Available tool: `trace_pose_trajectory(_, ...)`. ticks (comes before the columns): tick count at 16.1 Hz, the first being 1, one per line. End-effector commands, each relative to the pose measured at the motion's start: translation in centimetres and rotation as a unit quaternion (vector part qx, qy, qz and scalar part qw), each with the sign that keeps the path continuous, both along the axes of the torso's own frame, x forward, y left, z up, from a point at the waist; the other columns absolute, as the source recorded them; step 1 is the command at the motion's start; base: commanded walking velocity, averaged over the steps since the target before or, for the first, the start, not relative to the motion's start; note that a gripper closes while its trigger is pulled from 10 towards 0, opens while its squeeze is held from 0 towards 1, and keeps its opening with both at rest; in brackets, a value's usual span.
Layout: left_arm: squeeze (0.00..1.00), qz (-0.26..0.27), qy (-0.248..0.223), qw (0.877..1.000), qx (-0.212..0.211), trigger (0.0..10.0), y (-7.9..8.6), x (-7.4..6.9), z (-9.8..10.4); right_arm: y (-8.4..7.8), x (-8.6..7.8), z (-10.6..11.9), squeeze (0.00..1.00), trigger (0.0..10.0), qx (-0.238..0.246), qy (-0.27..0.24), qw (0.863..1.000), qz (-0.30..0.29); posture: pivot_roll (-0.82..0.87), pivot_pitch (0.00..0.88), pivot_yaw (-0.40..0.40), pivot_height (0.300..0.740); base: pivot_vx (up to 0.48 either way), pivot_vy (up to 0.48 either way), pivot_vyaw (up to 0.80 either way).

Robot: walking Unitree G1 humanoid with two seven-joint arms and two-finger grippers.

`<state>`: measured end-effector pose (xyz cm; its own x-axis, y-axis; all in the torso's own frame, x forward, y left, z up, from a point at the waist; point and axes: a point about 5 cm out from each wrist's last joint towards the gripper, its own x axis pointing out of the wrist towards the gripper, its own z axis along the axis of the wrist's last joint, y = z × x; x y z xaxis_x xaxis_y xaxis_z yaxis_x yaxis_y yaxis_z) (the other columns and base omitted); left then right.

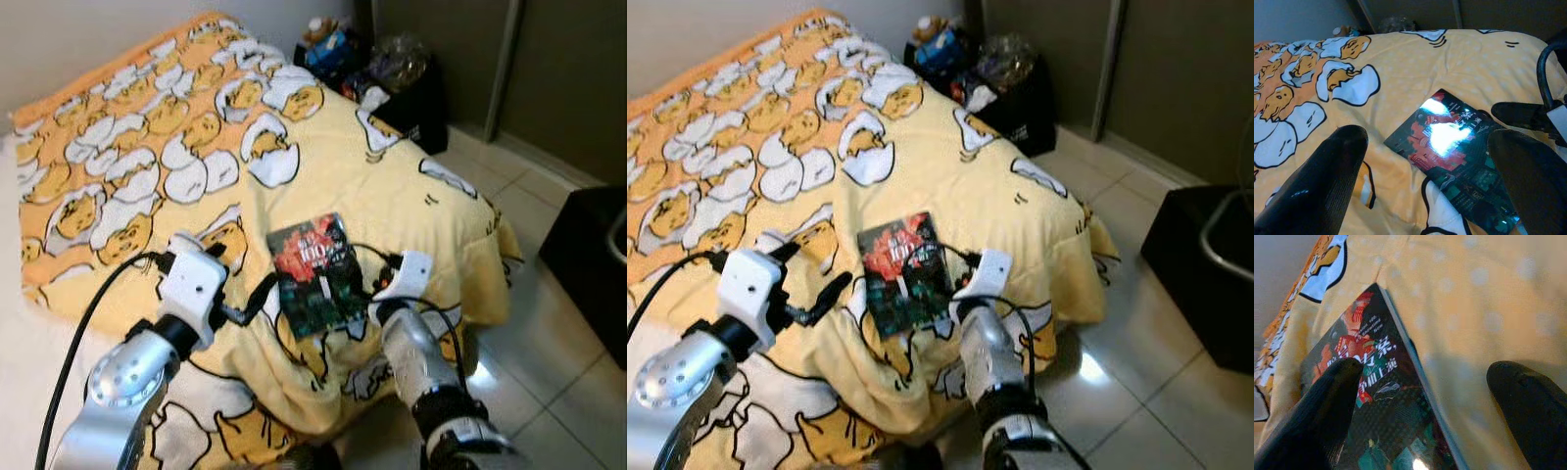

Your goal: Clean up the room

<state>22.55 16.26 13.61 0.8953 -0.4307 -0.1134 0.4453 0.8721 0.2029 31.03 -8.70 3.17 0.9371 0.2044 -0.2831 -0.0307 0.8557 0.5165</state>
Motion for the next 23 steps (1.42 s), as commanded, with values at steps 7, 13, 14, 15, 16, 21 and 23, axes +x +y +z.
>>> trace_pose_trajectory(7,0.0,0.017,0.008,1.0,0.017,10.0,0.9,0.0,-0.3,3.6,-0.7,-1.4,0.0,10.0,0.089,0.097,0.991,0.026,0.03,0.144,0.291,0.74,0.0,0.0,0.0)
trace_pose_trajectory(13,0.0,0.015,0.011,1.0,0.019,10.0,0.9,0.1,-0.4,5.4,-0.1,-0.3,0.0,0.0,0.138,0.093,0.983,0.081,0.03,0.144,0.292,0.74,0.0,0.0,0.0)
trace_pose_trajectory(14,0.0,0.015,0.012,1.0,0.019,10.0,0.9,0.1,-0.4,5.8,0.0,-0.1,0.0,0.0,0.144,0.09,0.982,0.089,0.03,0.144,0.294,0.74,0.0,0.0,0.0)
trace_pose_trajectory(15,0.0,0.014,0.012,1.0,0.02,10.0,0.9,0.2,-0.4,6.2,-0.2,-0.1,0.0,0.0,0.146,0.09,0.981,0.096,0.03,0.142,0.293,0.74,0.0,0.0,0.0)
trace_pose_trajectory(16,0.0,0.014,0.013,1.0,0.02,10.0,0.9,0.2,-0.5,6.3,-0.3,-0.2,0.0,0.0,0.146,0.091,0.98,0.097,0.03,0.142,0.293,0.74,0.0,0.0,0.0)
trace_pose_trajectory(21,0.0,0.012,0.015,1.0,0.021,10.0,0.7,0.2,-0.6,6.9,-0.7,0.1,0.0,0.0,0.185,0.065,0.975,0.105,0.02,0.143,0.293,0.74,0.0,0.0,0.0)
trace_pose_trajectory(23,0.0,0.012,0.015,1.0,0.02,10.0,0.6,0.3,-0.7,7.3,-0.7,0.5,0.0,0.0,0.209,0.057,0.97,0.111,0.01,0.142,0.292,0.74,0.0,0.0,0.0)
